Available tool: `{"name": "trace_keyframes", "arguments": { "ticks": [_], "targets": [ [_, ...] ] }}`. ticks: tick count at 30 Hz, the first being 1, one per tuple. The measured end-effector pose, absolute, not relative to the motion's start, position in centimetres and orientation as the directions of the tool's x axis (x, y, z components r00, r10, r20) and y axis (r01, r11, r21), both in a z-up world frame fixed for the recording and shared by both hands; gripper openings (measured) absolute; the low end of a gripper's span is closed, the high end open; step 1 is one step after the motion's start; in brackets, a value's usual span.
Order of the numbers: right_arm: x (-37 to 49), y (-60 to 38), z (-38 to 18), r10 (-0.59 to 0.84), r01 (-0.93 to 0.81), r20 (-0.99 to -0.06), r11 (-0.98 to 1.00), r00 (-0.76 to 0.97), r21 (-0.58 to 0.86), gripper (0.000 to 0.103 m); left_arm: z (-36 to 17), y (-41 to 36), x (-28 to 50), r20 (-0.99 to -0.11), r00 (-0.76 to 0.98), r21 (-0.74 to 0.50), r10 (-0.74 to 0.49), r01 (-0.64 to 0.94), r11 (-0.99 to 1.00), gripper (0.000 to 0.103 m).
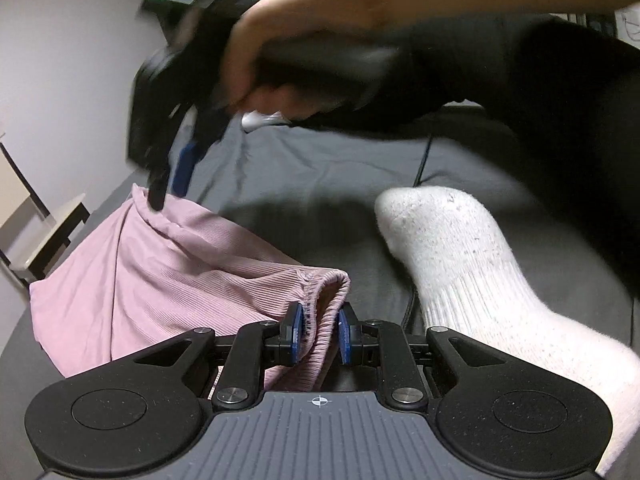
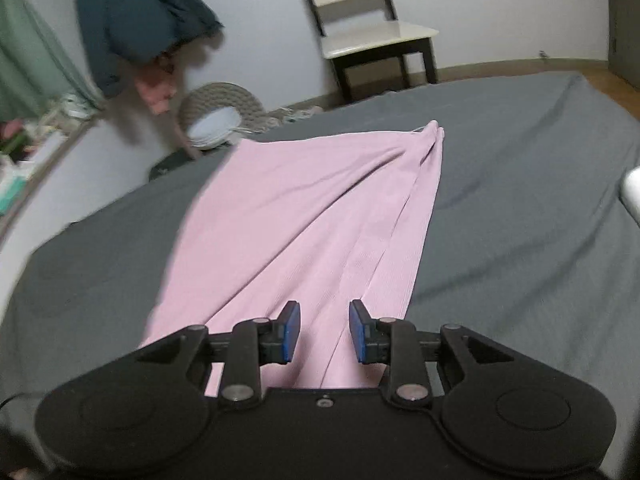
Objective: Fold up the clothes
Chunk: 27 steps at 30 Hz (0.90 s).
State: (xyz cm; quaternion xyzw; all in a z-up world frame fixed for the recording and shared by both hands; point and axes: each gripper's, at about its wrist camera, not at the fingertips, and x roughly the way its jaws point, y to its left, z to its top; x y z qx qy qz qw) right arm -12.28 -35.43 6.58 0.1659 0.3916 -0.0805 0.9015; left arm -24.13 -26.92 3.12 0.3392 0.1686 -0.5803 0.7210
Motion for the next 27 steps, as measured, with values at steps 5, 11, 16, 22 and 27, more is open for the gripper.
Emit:
{"name": "trace_keyframes", "arguments": {
  "ticks": [5,11,16,22,27],
  "targets": [
    [-8.0,-36.2,4.7,-0.082,0.329,-0.748,0.925,0.659,0.189,0.027,2.9,-26.7,-24.3,-0.635,0.263,0.292,-0.727,0.952,0.09,0.019],
    [-5.4,-35.4,3.2,-0.192,0.329,-0.754,0.944,0.628,0.034,0.014,2.9,-26.6,-23.9,-0.634,0.251,0.276,-0.731,0.957,0.089,0.019],
    [-6.4,-35.9,3.8,-0.237,0.343,-0.715,0.939,0.657,0.003,0.003,2.9,-26.5,-24.1,-0.628,0.257,0.286,-0.735,0.954,0.089,0.019],
    [-8.1,-39.6,3.1,-0.205,0.444,-0.742,0.886,0.638,0.136,0.003,3.1,-26.4,-24.3,-0.625,0.253,0.298,-0.738,0.952,0.074,0.019],
    [-9.0,-41.5,3.1,-0.19,0.478,-0.714,0.849,0.674,0.225,0.014,2.9,-26.3,-24.4,-0.636,0.25,0.308,-0.73,0.95,0.057,0.019]
  ]
}}
